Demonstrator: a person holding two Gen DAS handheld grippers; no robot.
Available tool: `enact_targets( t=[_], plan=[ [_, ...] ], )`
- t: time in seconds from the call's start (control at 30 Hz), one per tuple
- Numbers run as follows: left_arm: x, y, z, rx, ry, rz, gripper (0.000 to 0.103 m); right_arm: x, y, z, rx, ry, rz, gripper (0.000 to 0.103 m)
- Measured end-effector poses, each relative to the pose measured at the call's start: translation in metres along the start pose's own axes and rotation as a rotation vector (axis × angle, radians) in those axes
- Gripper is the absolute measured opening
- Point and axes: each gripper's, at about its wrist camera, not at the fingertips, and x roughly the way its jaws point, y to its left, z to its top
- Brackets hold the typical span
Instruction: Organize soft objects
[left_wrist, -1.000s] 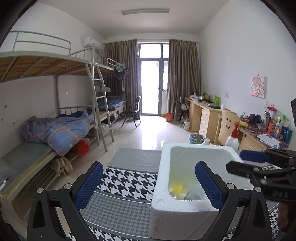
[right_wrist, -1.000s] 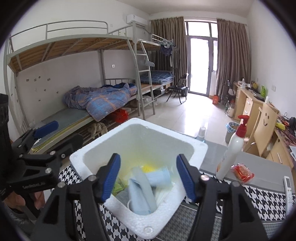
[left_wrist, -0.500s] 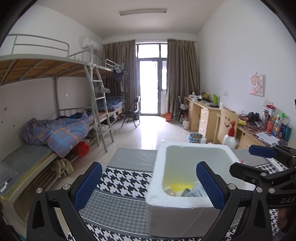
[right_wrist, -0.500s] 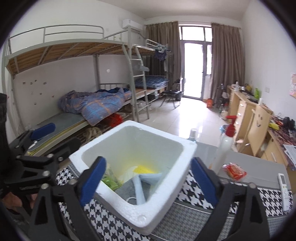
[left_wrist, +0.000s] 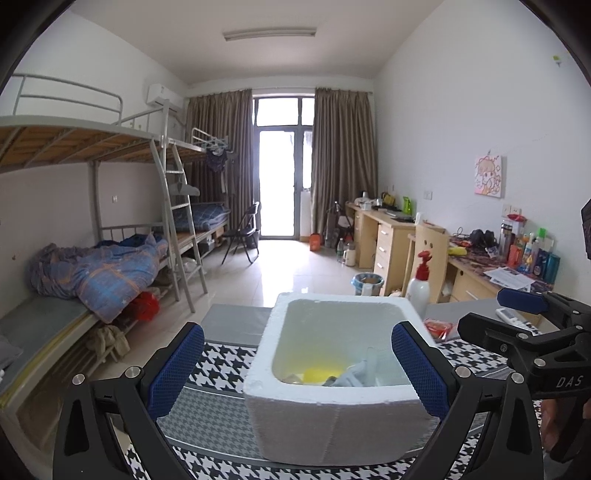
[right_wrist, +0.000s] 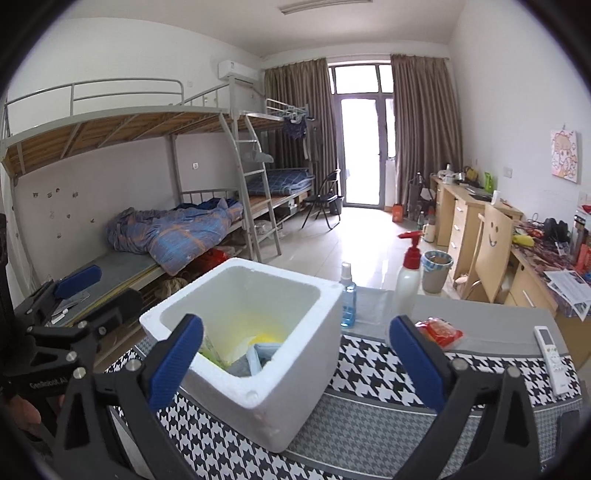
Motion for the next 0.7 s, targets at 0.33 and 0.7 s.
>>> enact_targets(
  t=[0.33,0.7],
  plan=[
    [-0.031,-0.021,0.002,0.025,-0.03,-0.035,0.102,-0.039,-0.005,-0.012,0.024,-0.045,-0.022,0.102],
    [-0.061,-0.041,0.003,0.049,-0.053,-0.026,0.102,-0.087,-0.007,-0.023,0.03,-0.109,-0.051,0.102]
  ],
)
